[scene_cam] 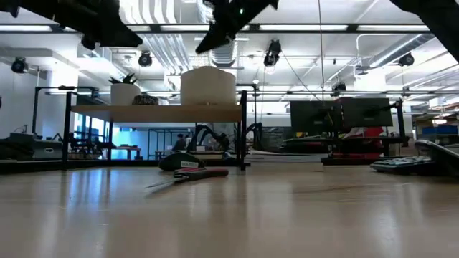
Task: Stock shelves
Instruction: Adjust the black mouse under the shelf
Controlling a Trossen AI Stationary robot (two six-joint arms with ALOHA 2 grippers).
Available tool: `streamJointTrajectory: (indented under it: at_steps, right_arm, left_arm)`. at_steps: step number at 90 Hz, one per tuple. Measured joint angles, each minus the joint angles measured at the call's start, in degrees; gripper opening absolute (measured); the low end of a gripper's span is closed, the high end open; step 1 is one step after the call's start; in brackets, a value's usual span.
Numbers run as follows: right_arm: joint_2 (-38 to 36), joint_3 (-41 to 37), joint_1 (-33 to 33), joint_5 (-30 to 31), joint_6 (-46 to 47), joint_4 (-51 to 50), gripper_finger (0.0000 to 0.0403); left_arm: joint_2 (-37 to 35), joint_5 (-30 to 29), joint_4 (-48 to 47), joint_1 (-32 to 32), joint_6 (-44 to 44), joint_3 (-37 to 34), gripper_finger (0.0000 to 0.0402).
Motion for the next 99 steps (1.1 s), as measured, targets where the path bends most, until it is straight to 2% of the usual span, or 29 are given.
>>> streamJointTrajectory:
  at_steps: [24, 40, 54, 66, 78, 99]
  right_arm:
    - [-3.03, 0.07, 7.13, -0.12, -0.01, -10.32, 0.0139]
    - [-2.45, -0.95, 12.87, 0.10, 2.80, -17.24, 0.0117]
    - [-2.40, -4.49, 17.58, 3.87, 5.75, -16.63, 0.0095]
    - [-2.40, -8.97, 20.76, 7.79, 9.68, -13.68, 0.0082]
    - [-2.37, -16.28, 23.13, 8.97, 14.16, -6.67, 0.0073]
    - [-2.29, -32.91, 24.02, 9.57, 23.77, 19.35, 0.0058]
  left_arm:
    - [0.08, 2.74, -3.20, -1.87, 0.07, -0.13, 0.0101]
    - [0.55, 3.86, -3.32, -5.97, 0.71, -0.85, 0.0091]
    - [1.08, 3.84, -4.89, -10.07, 0.22, -1.11, 0.0081]
    - [1.48, 3.79, -6.31, -12.36, -1.45, -1.12, 0.0076]
    - [2.00, 3.68, -9.12, -14.03, -3.94, -1.12, 0.0075]
    - [3.65, 3.66, -13.75, -16.12, -8.57, -1.12, 0.0075]
